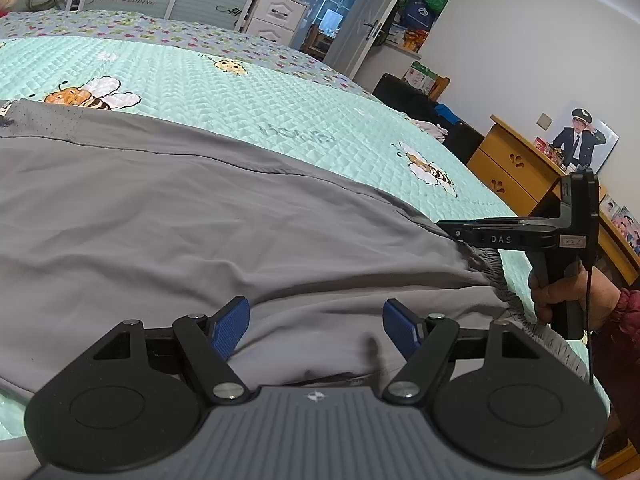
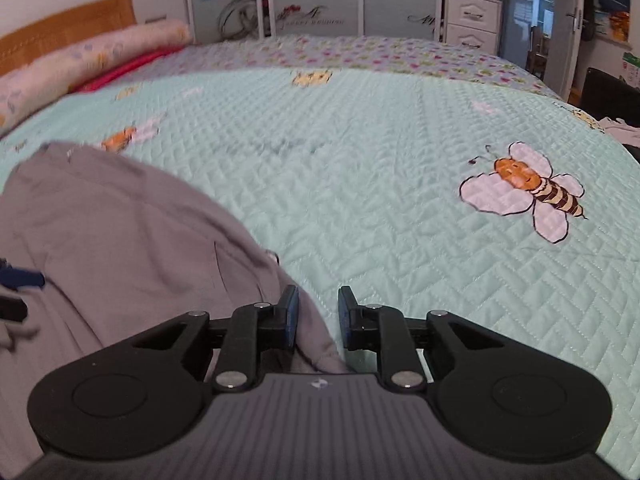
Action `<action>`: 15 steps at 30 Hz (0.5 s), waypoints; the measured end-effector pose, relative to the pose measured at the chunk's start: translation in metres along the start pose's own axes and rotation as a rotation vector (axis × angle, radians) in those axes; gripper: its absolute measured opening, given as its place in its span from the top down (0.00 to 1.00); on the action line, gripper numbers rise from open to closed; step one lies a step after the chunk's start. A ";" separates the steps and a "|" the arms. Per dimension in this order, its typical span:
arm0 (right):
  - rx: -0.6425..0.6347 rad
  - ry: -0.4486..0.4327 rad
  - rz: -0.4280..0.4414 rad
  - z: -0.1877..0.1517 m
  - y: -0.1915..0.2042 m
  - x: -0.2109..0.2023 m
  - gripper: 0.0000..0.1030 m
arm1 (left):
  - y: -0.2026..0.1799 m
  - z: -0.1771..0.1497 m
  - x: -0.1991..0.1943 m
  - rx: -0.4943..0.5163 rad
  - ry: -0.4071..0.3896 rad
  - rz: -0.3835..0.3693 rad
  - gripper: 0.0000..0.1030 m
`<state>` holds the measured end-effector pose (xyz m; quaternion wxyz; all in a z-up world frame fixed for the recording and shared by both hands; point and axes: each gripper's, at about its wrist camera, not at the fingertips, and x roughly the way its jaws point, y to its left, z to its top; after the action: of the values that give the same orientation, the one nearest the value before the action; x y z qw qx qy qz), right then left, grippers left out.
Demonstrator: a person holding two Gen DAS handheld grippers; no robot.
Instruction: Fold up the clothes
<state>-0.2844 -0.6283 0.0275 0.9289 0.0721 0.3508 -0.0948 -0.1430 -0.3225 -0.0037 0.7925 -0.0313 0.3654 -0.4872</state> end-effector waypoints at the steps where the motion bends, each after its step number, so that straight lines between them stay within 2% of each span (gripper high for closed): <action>1: 0.000 0.001 0.009 -0.001 0.001 0.000 0.79 | 0.000 0.000 0.000 0.000 0.000 0.000 0.26; 8: -0.027 -0.005 -0.018 -0.001 0.009 0.001 0.80 | -0.002 -0.001 0.001 0.010 -0.004 0.002 0.25; 9: -0.033 -0.005 -0.026 -0.002 0.011 0.001 0.86 | -0.003 -0.002 0.001 0.014 -0.005 0.003 0.25; 10: -0.039 -0.005 -0.034 -0.002 0.012 0.002 1.00 | -0.003 -0.002 0.001 0.019 -0.006 0.005 0.24; 13: -0.057 -0.006 -0.057 -0.002 0.016 0.002 1.00 | -0.004 -0.002 0.001 0.025 -0.006 0.005 0.24; 15: -0.008 -0.009 -0.074 -0.005 0.007 0.003 1.00 | -0.004 -0.002 0.001 0.029 -0.006 0.004 0.24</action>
<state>-0.2831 -0.6206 0.0223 0.9265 0.0548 0.3495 -0.1279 -0.1471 -0.3247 -0.0043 0.7950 -0.0204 0.3560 -0.4907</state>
